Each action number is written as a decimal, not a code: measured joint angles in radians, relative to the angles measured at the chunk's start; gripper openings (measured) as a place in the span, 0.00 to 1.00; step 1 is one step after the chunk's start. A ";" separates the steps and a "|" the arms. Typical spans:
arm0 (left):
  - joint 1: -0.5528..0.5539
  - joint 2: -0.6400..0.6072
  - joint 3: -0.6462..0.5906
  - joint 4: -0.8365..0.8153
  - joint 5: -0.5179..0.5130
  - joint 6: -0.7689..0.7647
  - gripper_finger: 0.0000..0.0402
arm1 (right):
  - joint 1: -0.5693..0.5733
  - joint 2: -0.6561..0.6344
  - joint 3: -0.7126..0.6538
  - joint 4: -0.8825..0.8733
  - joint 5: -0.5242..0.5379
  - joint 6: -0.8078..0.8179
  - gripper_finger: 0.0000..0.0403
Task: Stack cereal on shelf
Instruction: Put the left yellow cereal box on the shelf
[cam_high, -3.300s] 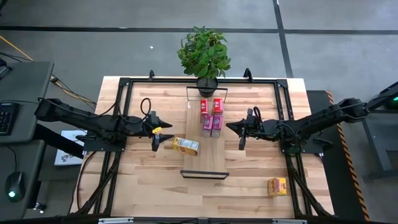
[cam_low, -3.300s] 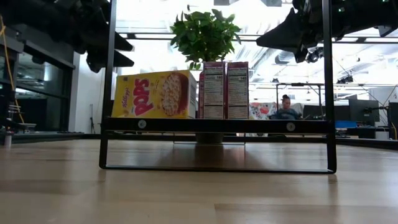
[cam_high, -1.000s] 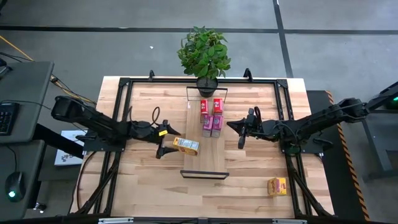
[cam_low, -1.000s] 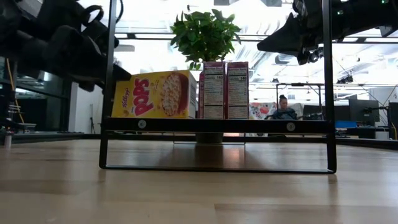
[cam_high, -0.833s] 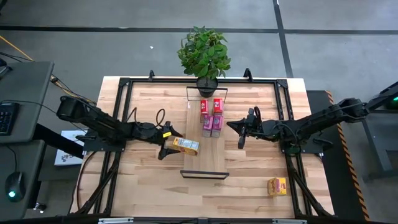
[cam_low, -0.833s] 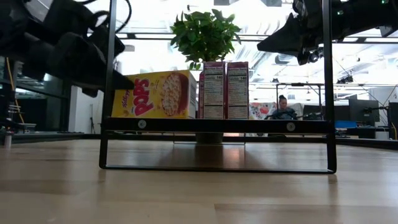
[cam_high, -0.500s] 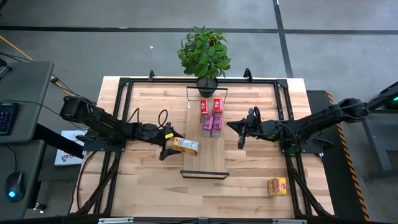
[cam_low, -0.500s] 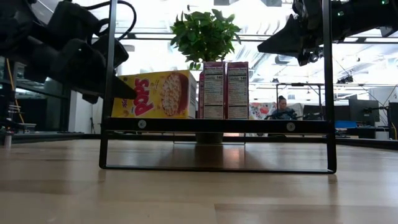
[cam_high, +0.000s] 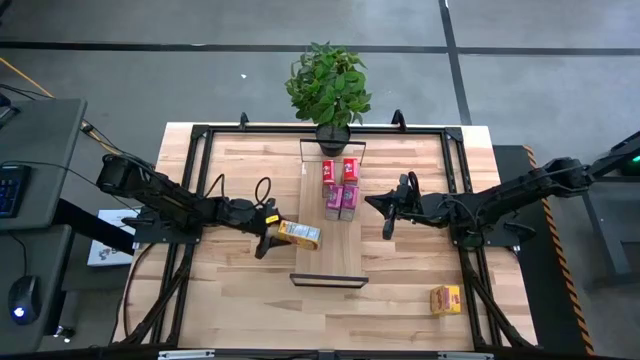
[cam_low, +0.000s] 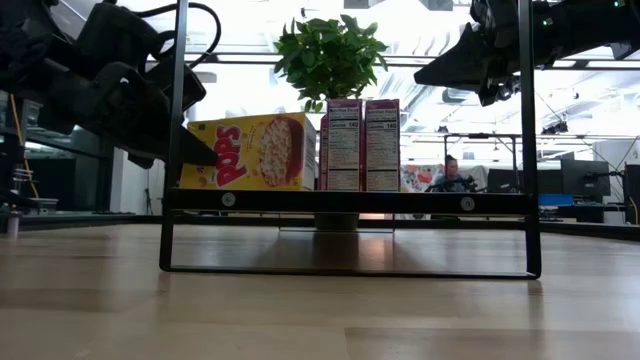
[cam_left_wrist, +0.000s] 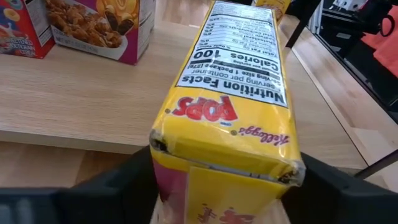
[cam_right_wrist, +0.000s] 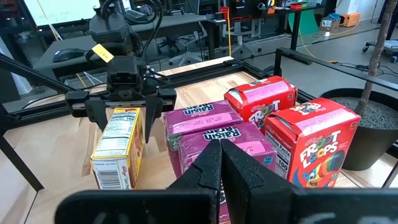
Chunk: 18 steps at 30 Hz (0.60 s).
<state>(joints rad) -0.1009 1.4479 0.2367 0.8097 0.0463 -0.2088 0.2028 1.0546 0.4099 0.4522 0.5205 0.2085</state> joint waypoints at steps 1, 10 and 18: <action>0.000 0.000 0.000 0.000 0.000 0.000 0.62 | 0.000 0.000 0.000 0.000 0.000 0.000 0.00; 0.000 -0.020 -0.001 -0.004 0.046 -0.013 0.41 | 0.000 0.000 0.000 0.000 0.000 0.000 0.00; 0.000 -0.142 0.028 -0.076 0.054 -0.073 0.33 | 0.000 0.000 0.000 0.043 -0.015 0.000 0.00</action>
<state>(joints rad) -0.1009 1.3062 0.2650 0.7334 0.1007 -0.2821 0.2028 1.0546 0.4099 0.4948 0.5052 0.2081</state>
